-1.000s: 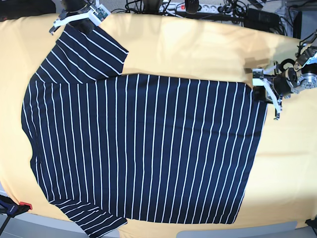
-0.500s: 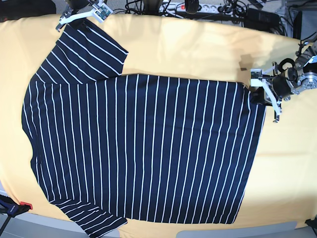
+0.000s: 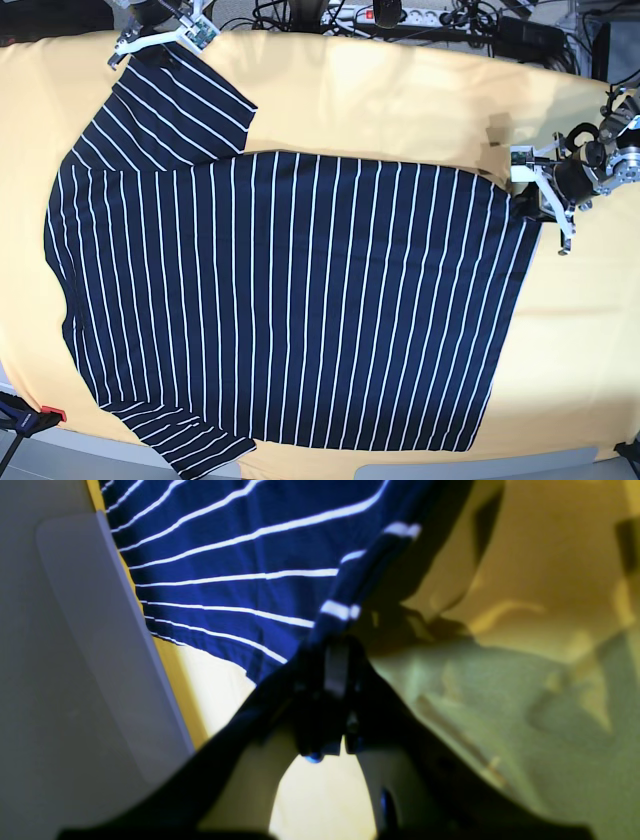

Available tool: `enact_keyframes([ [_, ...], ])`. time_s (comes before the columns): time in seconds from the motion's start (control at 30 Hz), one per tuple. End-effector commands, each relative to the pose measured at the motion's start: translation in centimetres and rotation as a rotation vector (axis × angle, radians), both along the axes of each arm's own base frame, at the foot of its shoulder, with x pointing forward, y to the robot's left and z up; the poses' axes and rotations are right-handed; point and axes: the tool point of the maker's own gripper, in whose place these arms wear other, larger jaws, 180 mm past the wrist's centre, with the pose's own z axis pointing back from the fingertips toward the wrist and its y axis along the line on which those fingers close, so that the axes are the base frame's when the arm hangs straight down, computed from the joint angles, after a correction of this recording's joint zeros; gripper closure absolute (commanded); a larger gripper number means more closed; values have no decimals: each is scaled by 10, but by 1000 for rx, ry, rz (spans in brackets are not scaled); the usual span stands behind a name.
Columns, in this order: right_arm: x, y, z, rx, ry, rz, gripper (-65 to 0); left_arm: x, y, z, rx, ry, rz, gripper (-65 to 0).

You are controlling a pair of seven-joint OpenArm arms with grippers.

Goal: Fold the T-shirt properly
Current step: 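Move both grippers down to the shirt's shoulder corners, then grasp the shoulder corners with both grippers and lift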

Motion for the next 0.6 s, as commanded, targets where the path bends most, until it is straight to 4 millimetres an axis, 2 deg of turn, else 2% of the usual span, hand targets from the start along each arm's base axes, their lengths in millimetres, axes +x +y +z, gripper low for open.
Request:
enact_keyframes([
  [0.0, 36, -48, 21, -190, -180, -105, -356, 10, 6, 16, -3, -40, 17, 0],
  [0.07, 34, -52, 26, -201, -174, -145, -313, 10, 7, 15, -23, -24, 51, 0],
  [0.1, 34, -52, 33, -200, -173, -168, -265, 7, 8, 13, -29, 0, 64, 0],
  [0.13, 34, -48, 44, -184, -184, -180, -182, 5, 10, 10, -20, 25, 72, 0],
  [0.17, 33, -41, 56, -155, -199, -179, -61, 1, 12, 6, -8, 55, 75, 0],
  [0.2, 25, -37, 57, -143, -186, -171, 0, -2, 13, 3, -2, 79, 81, 0],
  [0.23, 17, -35, 54, -135, -165, -159, 0, -6, 14, 1, 0, 103, 84, 0],
  [0.3, 10, -36, 61, -176, -210, -153, 0, -8, 10, 1, -6, 114, 70, 0],
  [0.4, 6, -40, 60, -185, -193, -167, 0, -9, 11, 0, 2, 120, 68, 0],
  [0.57, 3, -32, 54, -175, -155, -110, 0, -13, -4, 5, -35, 125, 28, 0],
])
